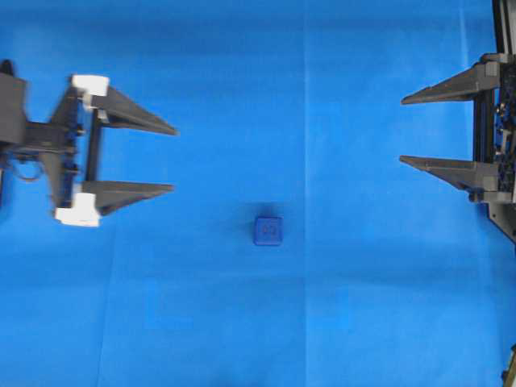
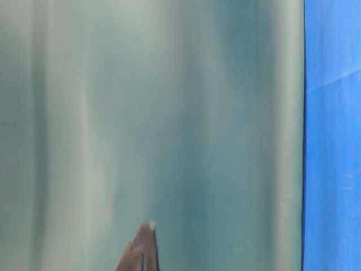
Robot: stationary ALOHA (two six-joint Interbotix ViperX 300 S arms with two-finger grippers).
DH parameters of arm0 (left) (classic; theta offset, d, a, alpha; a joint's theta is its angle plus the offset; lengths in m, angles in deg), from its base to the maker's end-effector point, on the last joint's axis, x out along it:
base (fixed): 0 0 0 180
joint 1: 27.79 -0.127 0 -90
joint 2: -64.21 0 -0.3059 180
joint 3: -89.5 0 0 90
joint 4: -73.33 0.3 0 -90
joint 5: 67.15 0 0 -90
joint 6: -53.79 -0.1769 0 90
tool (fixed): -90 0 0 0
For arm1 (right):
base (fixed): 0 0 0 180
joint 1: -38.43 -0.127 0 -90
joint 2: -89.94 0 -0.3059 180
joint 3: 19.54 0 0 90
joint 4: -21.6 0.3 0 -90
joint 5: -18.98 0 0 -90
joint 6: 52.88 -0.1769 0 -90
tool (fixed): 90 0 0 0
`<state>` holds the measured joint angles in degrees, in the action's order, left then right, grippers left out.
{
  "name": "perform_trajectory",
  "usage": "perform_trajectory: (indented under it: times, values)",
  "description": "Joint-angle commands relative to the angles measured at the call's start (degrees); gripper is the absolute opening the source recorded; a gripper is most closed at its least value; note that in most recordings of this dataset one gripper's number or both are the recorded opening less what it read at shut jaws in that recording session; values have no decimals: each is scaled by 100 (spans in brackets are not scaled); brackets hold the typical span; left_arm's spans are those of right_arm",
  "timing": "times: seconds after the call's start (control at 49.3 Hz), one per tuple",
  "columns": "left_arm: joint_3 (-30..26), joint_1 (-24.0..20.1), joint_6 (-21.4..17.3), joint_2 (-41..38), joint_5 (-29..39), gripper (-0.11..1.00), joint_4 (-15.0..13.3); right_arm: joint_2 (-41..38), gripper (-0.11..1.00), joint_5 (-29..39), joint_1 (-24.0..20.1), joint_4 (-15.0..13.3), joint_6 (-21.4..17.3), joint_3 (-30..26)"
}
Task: Handover the blue block to the right arm after grasping it with the left arm, then place it in the designated position.
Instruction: 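Lower the open left gripper over the blue cube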
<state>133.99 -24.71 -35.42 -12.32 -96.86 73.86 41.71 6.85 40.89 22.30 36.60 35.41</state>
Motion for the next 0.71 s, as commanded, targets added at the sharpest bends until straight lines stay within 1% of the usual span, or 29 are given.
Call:
perform_trajectory:
  times: [0.0, 0.203, 0.365, 0.568, 0.69]
  values:
    - [-483, 88, 9, -387, -62, 91, 9, -44, 97, -62, 18, 35, -9, -123]
    - [-1301, 185, 9, -1204, -18, 91, 9, -70, 97, -62, 18, 44, -9, -114]
    - [-1934, 229, 0, -1705, 158, 91, 9, -70, 97, -79, 18, 44, -9, -114]
    - [-2540, 229, -18, -2153, 448, 91, 0, -114, 97, -79, 18, 44, 0, -105]
    - [-2707, 220, -26, -2276, 729, 91, 9, -149, 97, -141, 18, 44, 0, -105]
